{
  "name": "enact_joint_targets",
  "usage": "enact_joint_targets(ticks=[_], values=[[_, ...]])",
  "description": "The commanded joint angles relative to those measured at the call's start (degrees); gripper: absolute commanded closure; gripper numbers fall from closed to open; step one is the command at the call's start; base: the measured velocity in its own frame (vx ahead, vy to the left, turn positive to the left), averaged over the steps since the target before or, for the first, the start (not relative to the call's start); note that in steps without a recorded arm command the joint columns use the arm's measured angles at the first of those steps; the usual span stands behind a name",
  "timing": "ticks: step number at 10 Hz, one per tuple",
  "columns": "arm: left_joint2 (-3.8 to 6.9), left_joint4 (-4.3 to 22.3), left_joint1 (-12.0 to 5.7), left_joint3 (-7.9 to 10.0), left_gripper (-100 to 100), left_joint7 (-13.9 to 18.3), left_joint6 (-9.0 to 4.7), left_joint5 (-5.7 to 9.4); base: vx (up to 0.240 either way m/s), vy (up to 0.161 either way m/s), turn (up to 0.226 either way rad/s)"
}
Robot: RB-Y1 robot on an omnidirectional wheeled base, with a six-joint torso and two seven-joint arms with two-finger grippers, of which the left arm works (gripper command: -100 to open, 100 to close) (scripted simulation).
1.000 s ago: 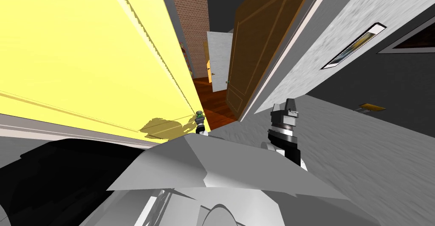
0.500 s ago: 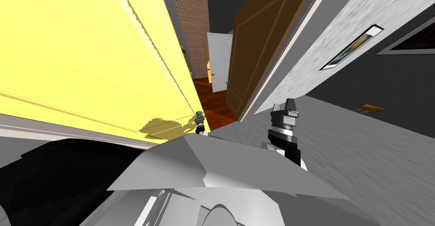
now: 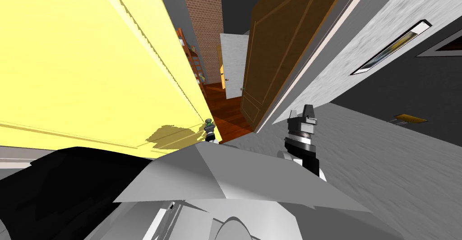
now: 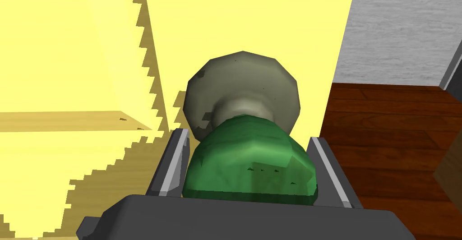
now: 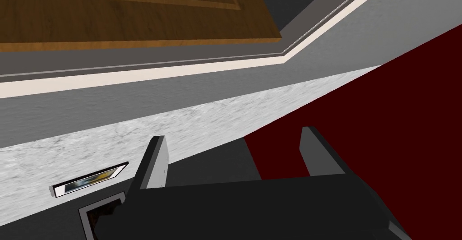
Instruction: Push the door open
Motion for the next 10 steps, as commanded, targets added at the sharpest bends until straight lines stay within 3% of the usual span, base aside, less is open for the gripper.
enact_joint_targets(ticks=[1,7,10], values=[[0.73,0.0,0.23,0.91,100,0.29,-0.82,0.6,0.221,0.023,0.06],[2.21,-2.54,3.41,3.84,100,0.65,-0.65,3.33,0.204,0.031,0.047],[2.38,-3.0,3.98,4.37,100,0.71,-0.62,3.82,0.109,0.009,0.038]])
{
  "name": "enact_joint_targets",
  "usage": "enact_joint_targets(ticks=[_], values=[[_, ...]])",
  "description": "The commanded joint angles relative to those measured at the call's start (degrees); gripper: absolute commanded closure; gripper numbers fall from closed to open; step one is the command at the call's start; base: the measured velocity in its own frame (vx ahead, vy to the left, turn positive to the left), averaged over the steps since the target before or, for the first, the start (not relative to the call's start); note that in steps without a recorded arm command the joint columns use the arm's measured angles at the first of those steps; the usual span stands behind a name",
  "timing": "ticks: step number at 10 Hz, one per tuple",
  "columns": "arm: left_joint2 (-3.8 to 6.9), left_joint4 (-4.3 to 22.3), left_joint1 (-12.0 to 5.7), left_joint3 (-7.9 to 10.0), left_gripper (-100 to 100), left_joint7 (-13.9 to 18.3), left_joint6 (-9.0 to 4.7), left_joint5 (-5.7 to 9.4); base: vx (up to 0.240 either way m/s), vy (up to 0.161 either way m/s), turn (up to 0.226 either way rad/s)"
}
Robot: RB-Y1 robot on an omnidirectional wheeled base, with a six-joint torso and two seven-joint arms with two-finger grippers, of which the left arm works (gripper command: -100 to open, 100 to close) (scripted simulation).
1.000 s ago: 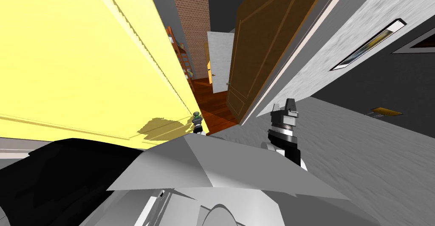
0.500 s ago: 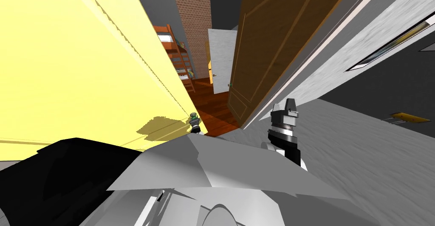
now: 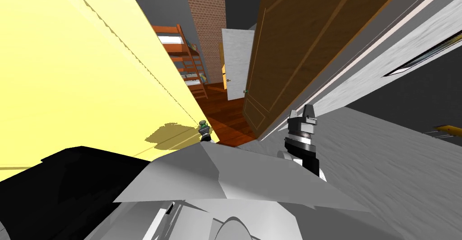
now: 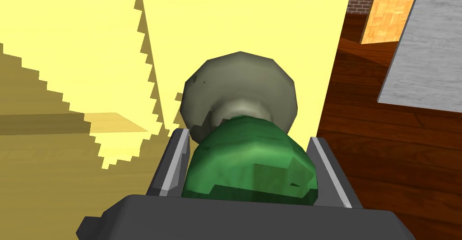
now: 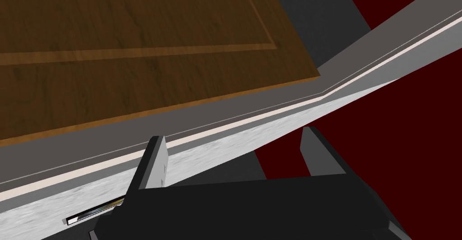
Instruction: Push the door open
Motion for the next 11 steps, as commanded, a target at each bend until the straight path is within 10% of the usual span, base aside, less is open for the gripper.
enact_joint_targets(ticks=[1,11], values=[[0.92,-0.99,1.68,1.46,100,0.23,-0.08,1.04,0.124,0.026,0.044],[1.03,-4.67,6.28,5.71,100,0.75,0.16,5.0,0.206,0.018,0.059]])
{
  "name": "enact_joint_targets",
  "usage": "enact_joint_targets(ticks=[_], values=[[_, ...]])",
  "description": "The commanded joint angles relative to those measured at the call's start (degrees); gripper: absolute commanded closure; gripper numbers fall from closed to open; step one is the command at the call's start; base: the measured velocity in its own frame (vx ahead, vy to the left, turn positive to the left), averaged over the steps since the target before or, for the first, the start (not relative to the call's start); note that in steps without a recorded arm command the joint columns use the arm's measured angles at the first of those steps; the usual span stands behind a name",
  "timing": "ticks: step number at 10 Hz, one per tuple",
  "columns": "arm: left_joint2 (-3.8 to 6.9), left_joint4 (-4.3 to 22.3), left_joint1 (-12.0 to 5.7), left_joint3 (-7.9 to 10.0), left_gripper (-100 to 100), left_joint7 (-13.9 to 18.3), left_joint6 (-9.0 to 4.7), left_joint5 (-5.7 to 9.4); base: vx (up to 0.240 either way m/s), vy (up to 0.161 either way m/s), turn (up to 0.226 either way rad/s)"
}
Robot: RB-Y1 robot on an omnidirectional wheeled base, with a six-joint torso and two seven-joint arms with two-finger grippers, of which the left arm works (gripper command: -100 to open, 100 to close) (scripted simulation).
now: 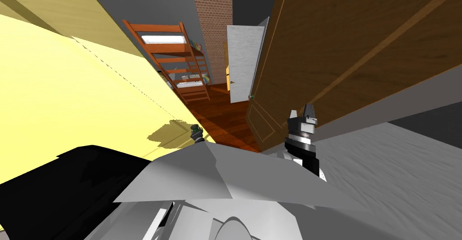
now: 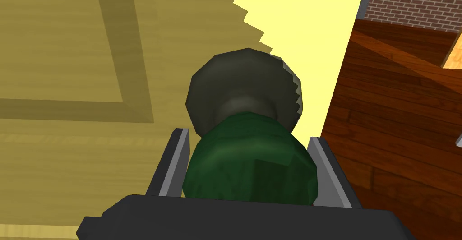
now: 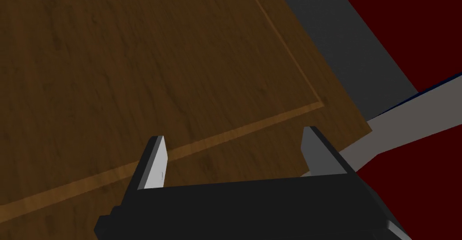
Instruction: Push the door open
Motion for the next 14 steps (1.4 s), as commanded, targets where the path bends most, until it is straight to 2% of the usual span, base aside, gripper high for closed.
enact_joint_targets(ticks=[1,3,4,5,7,9,10,14], values=[[-0.02,-1.69,1.11,1.1,100,-0.89,0.62,0.8,0.109,-0.001,0.02],[-0.16,-2.13,1.66,1.61,100,-0.83,0.65,1.27,0.174,0.003,0.059],[-0.4,-2.25,1.68,1.21,100,-1.06,1.2,1.12,0.069,0.001,0.023],[-0.39,-2.23,1.58,2.49,100,-1.41,0.82,1.58,0.077,0.062,-0.022],[-0.47,-2.19,1.46,3.45,100,-1.73,0.55,1.9,0.132,0.108,-0.019],[-0.66,-2.11,1.24,5.23,100,-2.33,0.05,2.5,0.149,0.126,-0.019],[-0.87,-2.04,1.06,6.68,100,-2.81,-0.35,2.99,0.154,0.146,-0.027],[-1.47,-1.89,0.66,9.9,100,-3.88,-1.26,4.08,0.126,0.121,-0.022]])
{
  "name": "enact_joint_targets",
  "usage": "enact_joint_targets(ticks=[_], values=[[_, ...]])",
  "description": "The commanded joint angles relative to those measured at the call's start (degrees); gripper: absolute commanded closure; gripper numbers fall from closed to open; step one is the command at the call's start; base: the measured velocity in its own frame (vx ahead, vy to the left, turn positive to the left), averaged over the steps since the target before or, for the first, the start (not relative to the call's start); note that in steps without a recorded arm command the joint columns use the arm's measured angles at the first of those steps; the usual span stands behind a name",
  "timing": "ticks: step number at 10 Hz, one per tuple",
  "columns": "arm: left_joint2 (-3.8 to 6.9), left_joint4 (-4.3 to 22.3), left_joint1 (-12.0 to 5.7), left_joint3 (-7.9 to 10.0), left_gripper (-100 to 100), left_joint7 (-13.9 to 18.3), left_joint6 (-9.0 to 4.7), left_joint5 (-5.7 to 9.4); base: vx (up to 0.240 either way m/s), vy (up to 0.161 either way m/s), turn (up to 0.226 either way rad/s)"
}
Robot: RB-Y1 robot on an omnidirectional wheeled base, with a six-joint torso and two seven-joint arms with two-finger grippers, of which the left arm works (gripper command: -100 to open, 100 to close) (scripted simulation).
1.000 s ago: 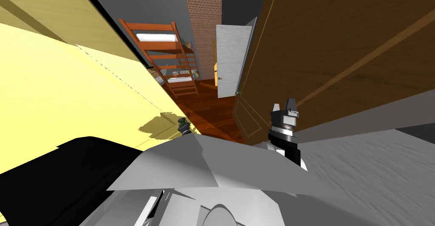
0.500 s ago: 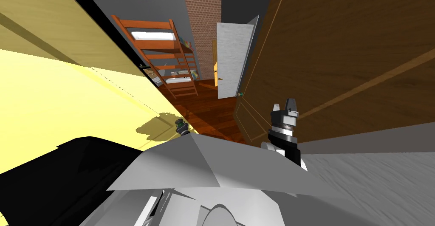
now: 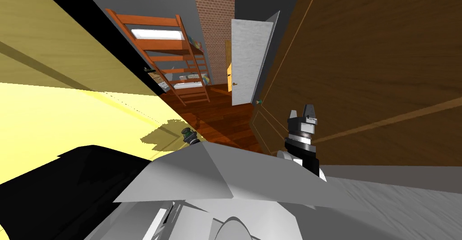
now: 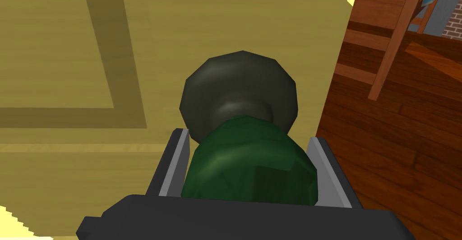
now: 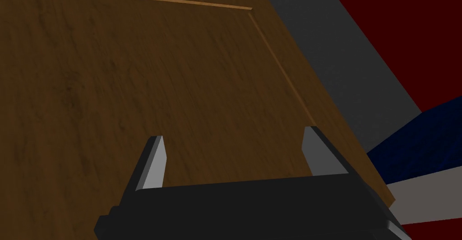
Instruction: Push the door open
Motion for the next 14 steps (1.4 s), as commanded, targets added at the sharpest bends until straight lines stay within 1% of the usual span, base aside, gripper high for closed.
enact_joint_targets(ticks=[1,4,9,13,14], values=[[-0.05,-0.49,0.2,1.78,100,-0.62,-0.75,0.52,0.093,0.088,-0.024],[-0.72,-0.37,-0.13,4.41,100,-1.49,-1.48,1.41,0.082,0.094,-0.022],[-2.15,-0.18,-0.67,8.72,100,-2.93,-2.69,2.87,0.104,0.107,-0.016],[-3.44,-0.04,-1.05,11.78,100,-3.95,-3.55,3.91,0.092,0.096,-0.01],[-4.09,0.02,-1.21,13.08,100,-4.38,-3.91,4.35,0.123,0.14,-0.02]])
